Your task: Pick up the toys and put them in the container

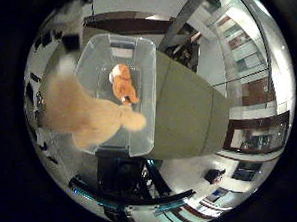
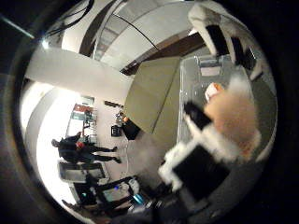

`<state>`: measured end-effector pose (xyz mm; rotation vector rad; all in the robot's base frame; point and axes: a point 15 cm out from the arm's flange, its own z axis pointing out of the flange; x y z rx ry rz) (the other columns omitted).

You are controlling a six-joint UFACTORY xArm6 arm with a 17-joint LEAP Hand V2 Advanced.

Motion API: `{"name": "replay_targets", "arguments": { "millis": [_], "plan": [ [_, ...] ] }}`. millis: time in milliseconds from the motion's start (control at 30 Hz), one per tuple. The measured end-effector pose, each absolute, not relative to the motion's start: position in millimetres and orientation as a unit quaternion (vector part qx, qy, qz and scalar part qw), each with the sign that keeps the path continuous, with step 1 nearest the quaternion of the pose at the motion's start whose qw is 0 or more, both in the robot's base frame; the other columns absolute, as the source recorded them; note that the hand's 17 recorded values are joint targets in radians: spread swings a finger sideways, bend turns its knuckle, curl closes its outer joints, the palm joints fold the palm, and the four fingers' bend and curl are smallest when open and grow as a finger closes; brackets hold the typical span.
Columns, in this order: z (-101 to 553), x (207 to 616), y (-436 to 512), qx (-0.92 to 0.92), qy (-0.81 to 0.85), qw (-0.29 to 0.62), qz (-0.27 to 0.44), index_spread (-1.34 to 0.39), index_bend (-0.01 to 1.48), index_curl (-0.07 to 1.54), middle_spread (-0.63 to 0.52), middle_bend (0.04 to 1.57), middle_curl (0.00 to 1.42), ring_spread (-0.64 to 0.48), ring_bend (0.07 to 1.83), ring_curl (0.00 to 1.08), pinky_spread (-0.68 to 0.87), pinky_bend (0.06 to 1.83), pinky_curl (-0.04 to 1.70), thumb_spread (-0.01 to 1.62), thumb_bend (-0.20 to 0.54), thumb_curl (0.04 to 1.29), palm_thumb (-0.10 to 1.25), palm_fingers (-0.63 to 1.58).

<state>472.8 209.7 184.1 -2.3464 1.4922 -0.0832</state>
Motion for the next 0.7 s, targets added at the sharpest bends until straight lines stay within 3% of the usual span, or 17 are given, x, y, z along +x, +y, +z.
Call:
{"name": "replay_targets", "arguments": {
  "millis": [100, 233, 433, 700],
  "plan": [
    [181.5, 470.7, 211.8, -0.835, 0.521, 0.176, -0.028, -0.36, 0.33, 0.59, -0.03, 0.41, 0.50, 0.02, 0.57, 0.45, 0.14, 0.71, 0.54, 1.10, -0.027, 0.46, 0.69, -0.07],
    [177.5, 468.5, 213.3, -0.841, 0.512, 0.172, -0.026, -0.35, 0.23, 0.48, 0.00, 0.29, 0.41, 0.12, 0.44, 0.36, 0.27, 0.56, 0.44, 1.11, -0.024, 0.42, 0.66, -0.01],
    [174.3, 466.5, 212.9, -0.842, 0.511, 0.168, -0.023, -0.36, 0.18, 0.40, 0.02, 0.20, 0.36, 0.14, 0.35, 0.30, 0.33, 0.48, 0.35, 1.11, -0.022, 0.39, 0.65, 0.07],
    [174.1, 469.7, 204.6, -0.842, 0.512, 0.167, -0.025, -0.35, 0.18, 0.35, 0.03, 0.18, 0.32, 0.16, 0.31, 0.27, 0.35, 0.47, 0.28, 1.12, -0.021, 0.38, 0.66, 0.09]
  ]
}}
